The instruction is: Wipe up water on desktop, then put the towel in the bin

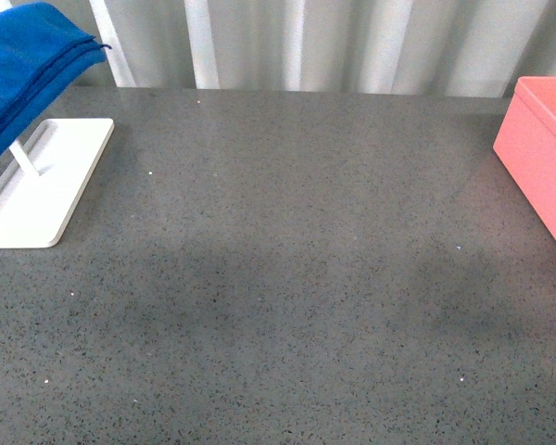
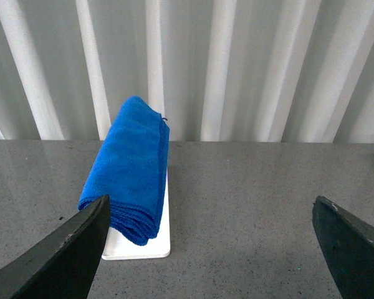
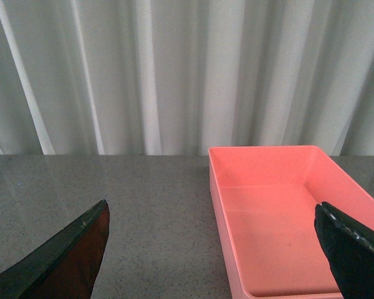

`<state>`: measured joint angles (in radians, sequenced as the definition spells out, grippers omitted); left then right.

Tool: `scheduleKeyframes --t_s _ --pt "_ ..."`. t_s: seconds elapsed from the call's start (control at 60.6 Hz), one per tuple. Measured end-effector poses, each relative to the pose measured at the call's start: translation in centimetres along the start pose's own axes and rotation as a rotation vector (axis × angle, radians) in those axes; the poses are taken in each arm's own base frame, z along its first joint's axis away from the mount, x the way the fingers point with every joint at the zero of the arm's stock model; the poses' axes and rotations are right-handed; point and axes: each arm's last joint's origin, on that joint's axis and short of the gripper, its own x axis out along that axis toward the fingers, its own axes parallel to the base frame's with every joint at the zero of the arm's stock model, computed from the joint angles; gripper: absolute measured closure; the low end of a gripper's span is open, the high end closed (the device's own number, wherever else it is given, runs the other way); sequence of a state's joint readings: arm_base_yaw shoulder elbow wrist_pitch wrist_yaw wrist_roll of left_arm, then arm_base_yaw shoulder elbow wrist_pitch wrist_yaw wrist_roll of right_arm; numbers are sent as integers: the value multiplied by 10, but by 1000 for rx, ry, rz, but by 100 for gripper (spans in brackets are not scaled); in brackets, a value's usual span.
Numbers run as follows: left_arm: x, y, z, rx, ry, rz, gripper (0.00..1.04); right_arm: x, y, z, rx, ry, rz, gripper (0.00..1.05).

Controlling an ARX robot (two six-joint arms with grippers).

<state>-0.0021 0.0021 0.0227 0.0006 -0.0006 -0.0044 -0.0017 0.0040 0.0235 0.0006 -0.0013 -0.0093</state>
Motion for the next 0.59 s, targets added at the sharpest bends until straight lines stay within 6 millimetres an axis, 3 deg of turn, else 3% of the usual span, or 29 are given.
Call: scheduleKeyframes --t_s 0.594 --pt "0 0 0 0 0 0 7 0 0 0 0 0 0 7"
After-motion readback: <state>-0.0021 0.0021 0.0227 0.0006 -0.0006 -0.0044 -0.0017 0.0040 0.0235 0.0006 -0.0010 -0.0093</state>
